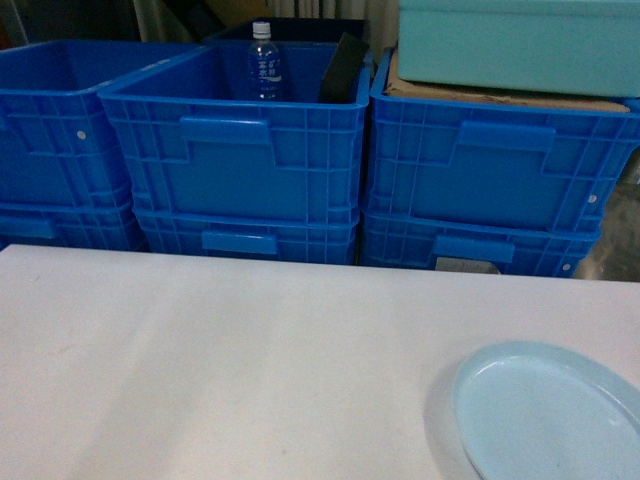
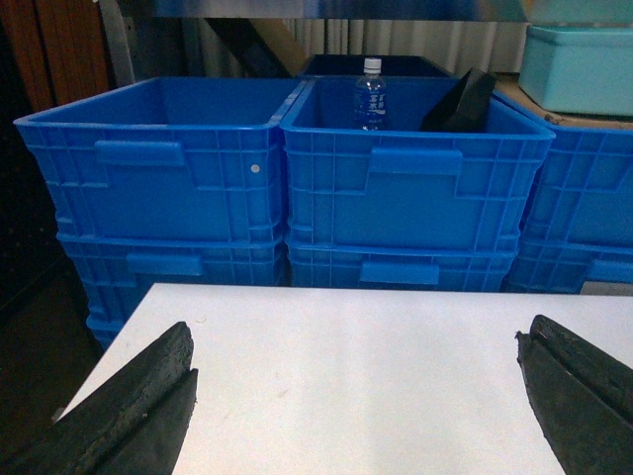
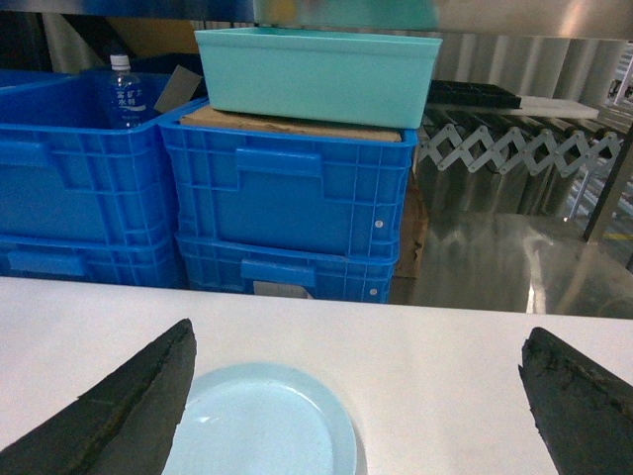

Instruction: Place blue tray on left shelf second layer neatly

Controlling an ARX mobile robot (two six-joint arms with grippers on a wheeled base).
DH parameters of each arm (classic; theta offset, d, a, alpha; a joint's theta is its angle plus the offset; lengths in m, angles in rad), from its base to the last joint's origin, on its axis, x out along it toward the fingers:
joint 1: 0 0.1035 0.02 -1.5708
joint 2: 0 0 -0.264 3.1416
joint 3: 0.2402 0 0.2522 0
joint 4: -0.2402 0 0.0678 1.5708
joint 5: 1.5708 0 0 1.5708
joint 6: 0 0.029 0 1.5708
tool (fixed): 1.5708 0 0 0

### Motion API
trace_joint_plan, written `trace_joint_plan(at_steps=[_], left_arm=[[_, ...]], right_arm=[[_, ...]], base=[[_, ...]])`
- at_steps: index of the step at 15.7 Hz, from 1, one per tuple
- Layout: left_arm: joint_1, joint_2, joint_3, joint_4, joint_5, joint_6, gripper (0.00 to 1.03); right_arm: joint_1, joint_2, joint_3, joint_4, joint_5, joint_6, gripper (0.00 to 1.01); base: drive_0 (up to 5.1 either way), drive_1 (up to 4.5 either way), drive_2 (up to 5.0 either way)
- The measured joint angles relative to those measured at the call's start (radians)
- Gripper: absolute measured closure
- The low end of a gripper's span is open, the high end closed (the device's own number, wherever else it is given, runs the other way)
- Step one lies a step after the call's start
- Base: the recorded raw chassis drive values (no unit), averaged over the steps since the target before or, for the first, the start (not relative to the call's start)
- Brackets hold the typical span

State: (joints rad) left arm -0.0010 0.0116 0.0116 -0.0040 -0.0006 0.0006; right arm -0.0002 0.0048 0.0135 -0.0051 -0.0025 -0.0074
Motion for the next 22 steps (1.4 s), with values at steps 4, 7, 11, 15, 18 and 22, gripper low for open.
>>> trace_joint_plan(at_steps=[4, 7, 11, 15, 18, 22], left_arm=[[0.000, 0.000, 0.000, 0.000, 0.000, 0.000, 0.05], [0.000, 0.000, 0.000, 0.000, 0.000, 0.000, 0.05], [0.000, 0.000, 0.000, 0.000, 0.000, 0.000, 0.05], [0.000, 0.000, 0.000, 0.000, 0.000, 0.000, 0.05], [0.000, 0.000, 0.000, 0.000, 0.000, 0.000, 0.05], [0.000, 0.000, 0.000, 0.000, 0.000, 0.000, 0.05]], right_arm=[[0.000, 0.000, 0.000, 0.000, 0.000, 0.000, 0.03], [0.000, 0.000, 0.000, 0.000, 0.000, 0.000, 0.03], [0.000, 0.000, 0.000, 0.000, 0.000, 0.000, 0.03], [0.000, 0.000, 0.000, 0.000, 0.000, 0.000, 0.03], [-0.011, 0.000, 0.000, 0.005, -0.018, 0.001, 0.03], [-0.018, 0.000, 0.000, 0.021, -0.058, 0.017, 0.03]], base=[[0.0, 0.00, 0.0], [0.0, 0.00, 0.0], [0.0, 0.00, 0.0], [0.0, 0.00, 0.0], [0.0, 0.00, 0.0], [0.0, 0.00, 0.0]])
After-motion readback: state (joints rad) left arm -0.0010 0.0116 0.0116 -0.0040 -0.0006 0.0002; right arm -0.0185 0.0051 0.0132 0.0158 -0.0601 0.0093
